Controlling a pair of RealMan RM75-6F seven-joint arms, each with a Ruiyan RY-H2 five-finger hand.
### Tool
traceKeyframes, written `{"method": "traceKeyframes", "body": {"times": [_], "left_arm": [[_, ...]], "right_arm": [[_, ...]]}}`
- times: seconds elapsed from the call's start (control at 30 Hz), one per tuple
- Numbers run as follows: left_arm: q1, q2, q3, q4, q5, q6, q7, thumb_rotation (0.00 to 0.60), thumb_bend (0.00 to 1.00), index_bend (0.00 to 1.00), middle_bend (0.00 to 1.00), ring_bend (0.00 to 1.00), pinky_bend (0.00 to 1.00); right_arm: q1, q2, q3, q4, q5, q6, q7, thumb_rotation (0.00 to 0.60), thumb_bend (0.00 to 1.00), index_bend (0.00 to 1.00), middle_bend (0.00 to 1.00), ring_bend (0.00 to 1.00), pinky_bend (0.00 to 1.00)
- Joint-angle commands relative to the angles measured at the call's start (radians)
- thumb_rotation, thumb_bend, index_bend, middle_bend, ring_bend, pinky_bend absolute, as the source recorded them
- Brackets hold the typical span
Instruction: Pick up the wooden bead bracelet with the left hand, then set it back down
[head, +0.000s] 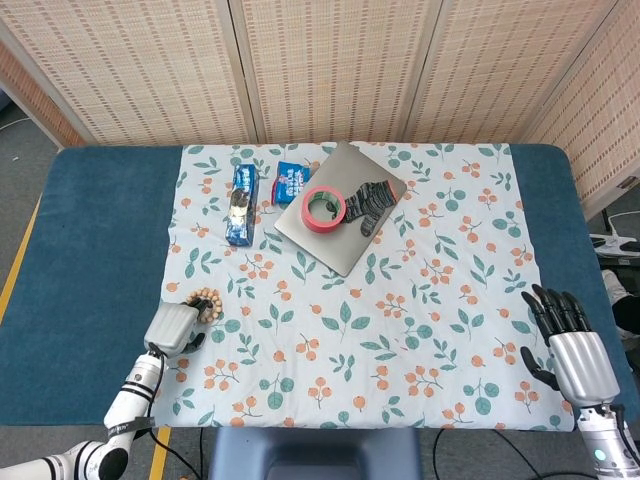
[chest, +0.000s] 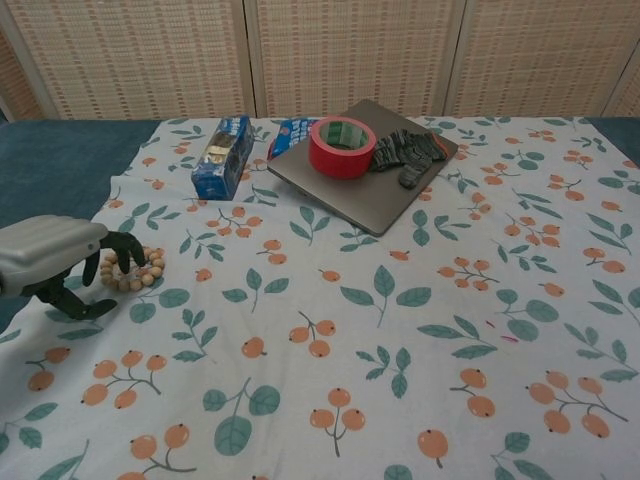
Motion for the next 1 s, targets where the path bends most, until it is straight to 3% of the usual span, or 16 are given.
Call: {"method": "traceKeyframes", "body": {"times": [0.03, 0.57, 1.0], "left_arm": [[-0.006, -0.016, 0.004, 0.023, -0.006, 0.011, 0.017, 0.600, 0.37, 0.36, 0.38, 0.51, 0.74], [-0.037, -0.082, 0.021, 0.131, -0.011, 0.010, 0.047, 0.600, 0.36, 0.46, 0.49, 0.51, 0.75], [-0.046, -0.101, 0.030, 0.172, -0.013, 0.007, 0.054, 0.600, 0.39, 0.58, 0.64, 0.56, 0.78]], "right_arm": [[0.000, 0.000, 0.000, 0.000, 0.000, 0.000, 0.001, 0.600, 0.31, 0.00, 0.00, 0.00, 0.00], [0.000, 0.007, 0.000, -0.005, 0.006, -0.007, 0.005, 0.600, 0.31, 0.00, 0.00, 0.00, 0.00], [-0.001, 0.009, 0.001, -0.006, 0.009, -0.007, 0.002, 0.600, 0.31, 0.00, 0.00, 0.00, 0.00]]}}
